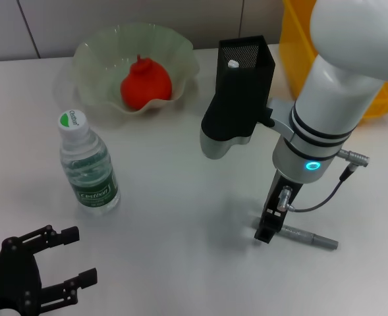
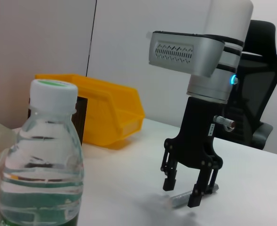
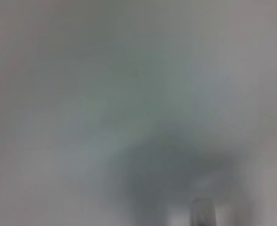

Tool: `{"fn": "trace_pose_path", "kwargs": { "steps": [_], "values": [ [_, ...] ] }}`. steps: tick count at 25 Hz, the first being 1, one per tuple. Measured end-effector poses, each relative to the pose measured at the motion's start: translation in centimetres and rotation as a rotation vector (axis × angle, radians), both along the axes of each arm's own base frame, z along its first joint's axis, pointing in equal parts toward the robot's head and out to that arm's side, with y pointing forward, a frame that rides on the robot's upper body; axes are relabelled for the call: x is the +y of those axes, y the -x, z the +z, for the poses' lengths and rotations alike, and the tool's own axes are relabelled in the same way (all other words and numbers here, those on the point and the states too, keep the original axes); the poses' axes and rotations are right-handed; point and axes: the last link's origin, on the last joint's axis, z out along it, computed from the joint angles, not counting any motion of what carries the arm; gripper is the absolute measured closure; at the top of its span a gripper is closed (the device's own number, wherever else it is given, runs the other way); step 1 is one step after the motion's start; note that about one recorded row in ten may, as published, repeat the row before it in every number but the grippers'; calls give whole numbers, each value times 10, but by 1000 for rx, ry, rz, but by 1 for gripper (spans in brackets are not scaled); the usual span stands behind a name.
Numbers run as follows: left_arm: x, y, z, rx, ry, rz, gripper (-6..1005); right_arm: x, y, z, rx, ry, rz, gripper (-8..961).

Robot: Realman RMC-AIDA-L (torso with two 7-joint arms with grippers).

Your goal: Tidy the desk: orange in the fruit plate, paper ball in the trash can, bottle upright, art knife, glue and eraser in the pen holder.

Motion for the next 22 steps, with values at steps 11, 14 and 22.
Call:
{"fn": "trace_pose_path", "kwargs": {
  "steps": [11, 14, 22],
  "values": [
    [-1, 0, -2, -1, -2, 5, 229, 0, -5, -1, -19, 4, -26, 561],
    [0, 0, -2, 0, -4, -1, 229, 0, -5, -2, -18, 4, -26, 616],
    [0, 0, -2, 1, -6, -1, 229, -2, -6, -4, -29, 16, -17, 670]
  ]
}}
